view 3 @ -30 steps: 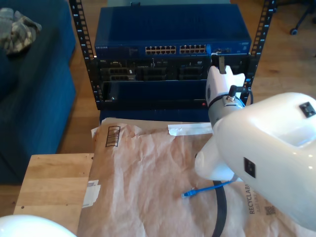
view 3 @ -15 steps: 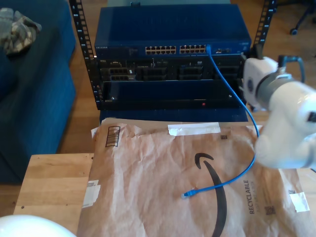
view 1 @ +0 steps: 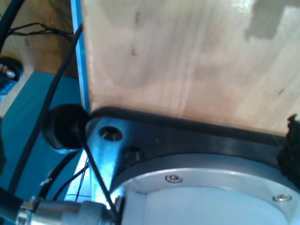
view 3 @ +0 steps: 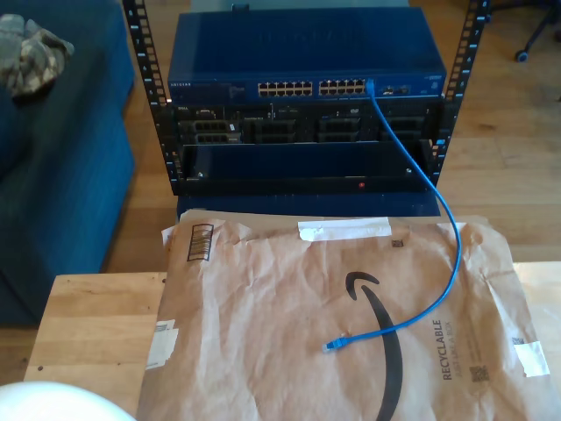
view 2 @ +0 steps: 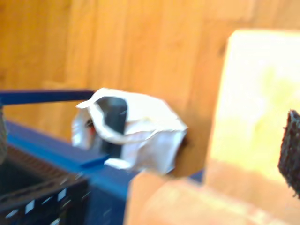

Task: Grab the cable and plug it in

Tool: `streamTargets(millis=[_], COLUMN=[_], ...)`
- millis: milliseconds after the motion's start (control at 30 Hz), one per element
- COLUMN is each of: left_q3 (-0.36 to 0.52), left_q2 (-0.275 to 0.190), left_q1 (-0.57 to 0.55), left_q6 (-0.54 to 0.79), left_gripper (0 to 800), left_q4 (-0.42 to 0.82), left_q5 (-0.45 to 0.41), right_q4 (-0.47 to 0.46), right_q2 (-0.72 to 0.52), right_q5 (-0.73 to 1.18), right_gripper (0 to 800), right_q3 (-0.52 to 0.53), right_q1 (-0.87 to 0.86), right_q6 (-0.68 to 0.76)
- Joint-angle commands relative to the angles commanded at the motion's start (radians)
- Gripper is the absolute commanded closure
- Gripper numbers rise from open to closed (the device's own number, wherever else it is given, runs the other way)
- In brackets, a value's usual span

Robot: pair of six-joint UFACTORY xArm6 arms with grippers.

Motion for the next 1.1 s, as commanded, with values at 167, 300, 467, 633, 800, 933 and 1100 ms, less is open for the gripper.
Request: streamTargets(millis=[167,300,467,633,800,933,1100], left_q3=[0.0,0.0,0.0,0.0,0.0,0.0,0.0], left_q2=[0.0,0.0,0.0,0.0,0.0,0.0,0.0], left_q1=[0.0,0.0,-0.002,0.0,0.0,0.0,0.0], left_q6=[0.0,0.0,0.0,0.0,0.0,0.0,0.0], left_gripper=[0,0,0,0,0,0,0], left_q4=[0.0,0.0,0.0,0.0,0.0,0.0,0.0], left_q5=[0.0,0.0,0.0,0.0,0.0,0.0,0.0], right_q4=[0.0,0.002,-0.002,-0.074,-0.126,-0.12,-0.117], right_q2=[0.006,0.011,0.006,-0.018,-0.071,-0.123,-0.132], right_q5=[0.164,0.299,0.402,0.586,0.847,0.876,0.872], right_gripper=[4,4,4,4,4,4,4], right_q3=[-0.018,-0.018,-0.02,-0.015,0.031,0.123,0.212], right_q1=[-0.207,-0.362,-0.511,-0.618,-0.736,-0.812,-0.865], right_q6=[-0.345,-0.634,-0.85,-0.872,-0.867,-0.864,-0.835])
